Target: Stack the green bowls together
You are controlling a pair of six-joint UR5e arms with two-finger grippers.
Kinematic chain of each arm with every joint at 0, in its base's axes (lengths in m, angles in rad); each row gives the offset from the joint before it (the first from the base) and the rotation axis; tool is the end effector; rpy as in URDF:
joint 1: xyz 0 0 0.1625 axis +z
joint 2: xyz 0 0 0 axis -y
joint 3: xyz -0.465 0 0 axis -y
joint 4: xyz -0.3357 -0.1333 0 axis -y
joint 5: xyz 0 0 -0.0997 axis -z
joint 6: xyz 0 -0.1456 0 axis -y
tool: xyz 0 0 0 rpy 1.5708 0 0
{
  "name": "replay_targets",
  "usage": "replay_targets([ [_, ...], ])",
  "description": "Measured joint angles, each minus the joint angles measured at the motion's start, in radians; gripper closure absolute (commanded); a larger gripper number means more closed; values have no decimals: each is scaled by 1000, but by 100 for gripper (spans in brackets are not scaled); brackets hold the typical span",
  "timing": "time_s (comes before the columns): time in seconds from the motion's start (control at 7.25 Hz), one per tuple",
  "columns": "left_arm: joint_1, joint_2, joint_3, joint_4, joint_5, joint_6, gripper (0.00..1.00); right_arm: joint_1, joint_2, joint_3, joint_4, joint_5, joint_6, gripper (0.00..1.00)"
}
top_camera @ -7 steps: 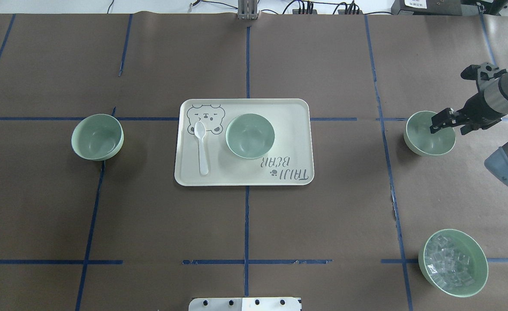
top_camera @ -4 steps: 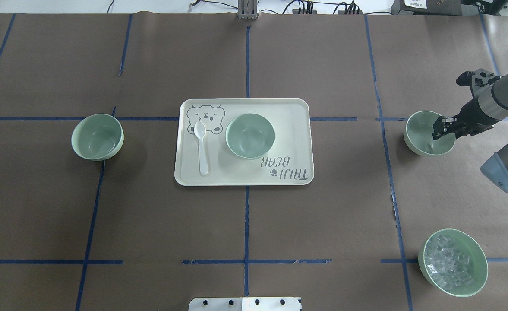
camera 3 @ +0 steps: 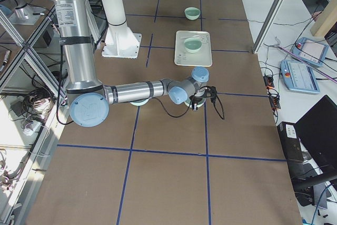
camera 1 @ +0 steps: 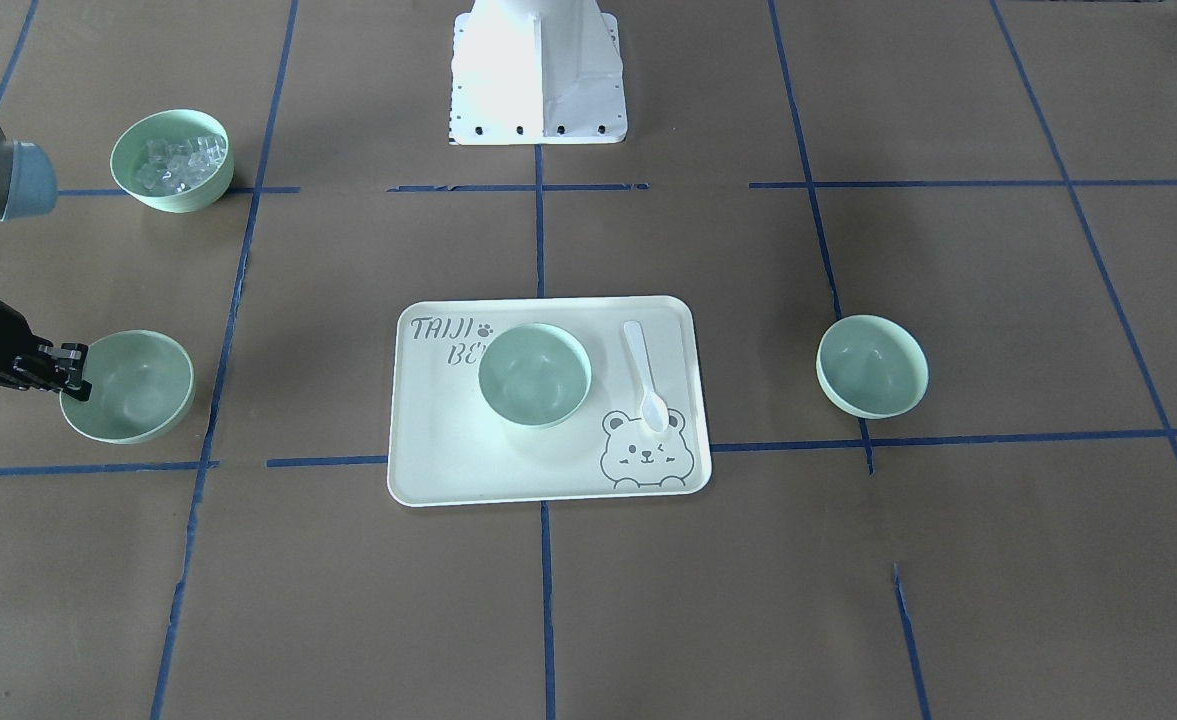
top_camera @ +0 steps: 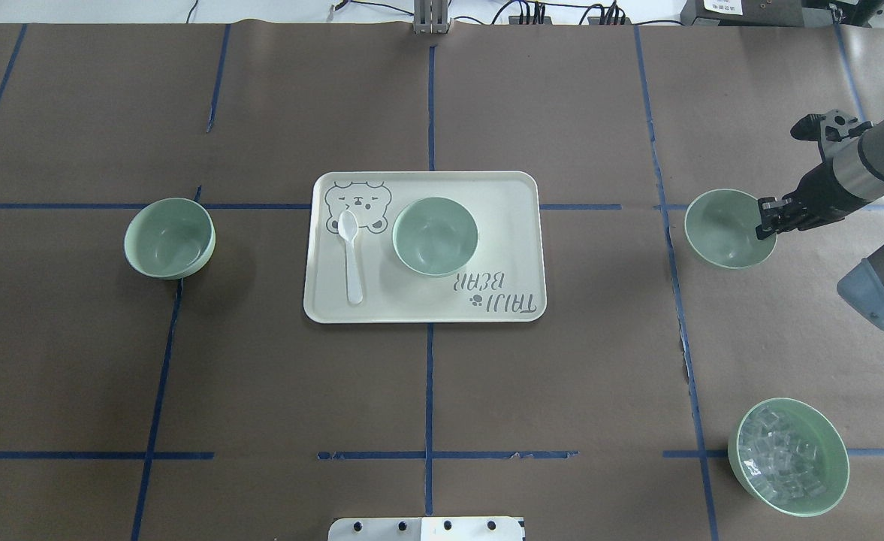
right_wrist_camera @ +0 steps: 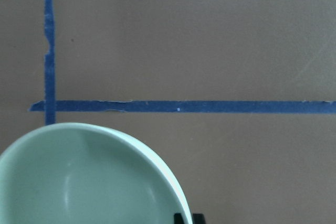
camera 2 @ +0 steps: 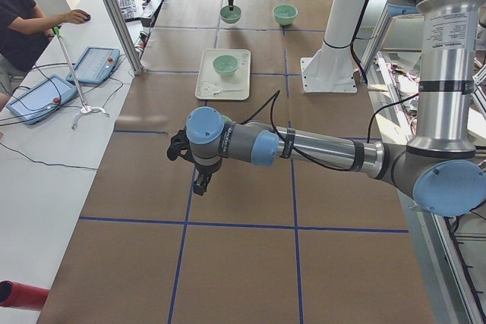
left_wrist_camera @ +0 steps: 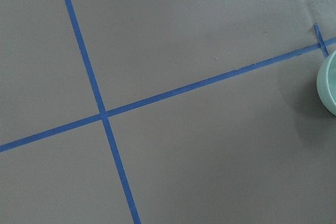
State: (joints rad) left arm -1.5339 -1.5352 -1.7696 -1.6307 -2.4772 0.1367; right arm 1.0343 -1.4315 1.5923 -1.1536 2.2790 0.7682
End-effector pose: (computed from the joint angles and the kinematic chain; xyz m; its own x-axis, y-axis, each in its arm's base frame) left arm -0.0027 -0.4322 0.6381 0.5991 0.3278 -0.7305 -0.1187 0.9386 0.3238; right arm -0.2428 -0.4837 0.6074 0.6363 0.0013 0.7714 -0.0195 0.9997 0.0144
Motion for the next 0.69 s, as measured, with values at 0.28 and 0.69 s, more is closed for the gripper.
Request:
replay_targets([
  [0.28,0,-3,-7,-9,0,1,0,-16,81,74,-63,37,92,100],
  [0.69,1,-5,0,-71,0,1,0,-193,311,88,-87,-7,369,100],
])
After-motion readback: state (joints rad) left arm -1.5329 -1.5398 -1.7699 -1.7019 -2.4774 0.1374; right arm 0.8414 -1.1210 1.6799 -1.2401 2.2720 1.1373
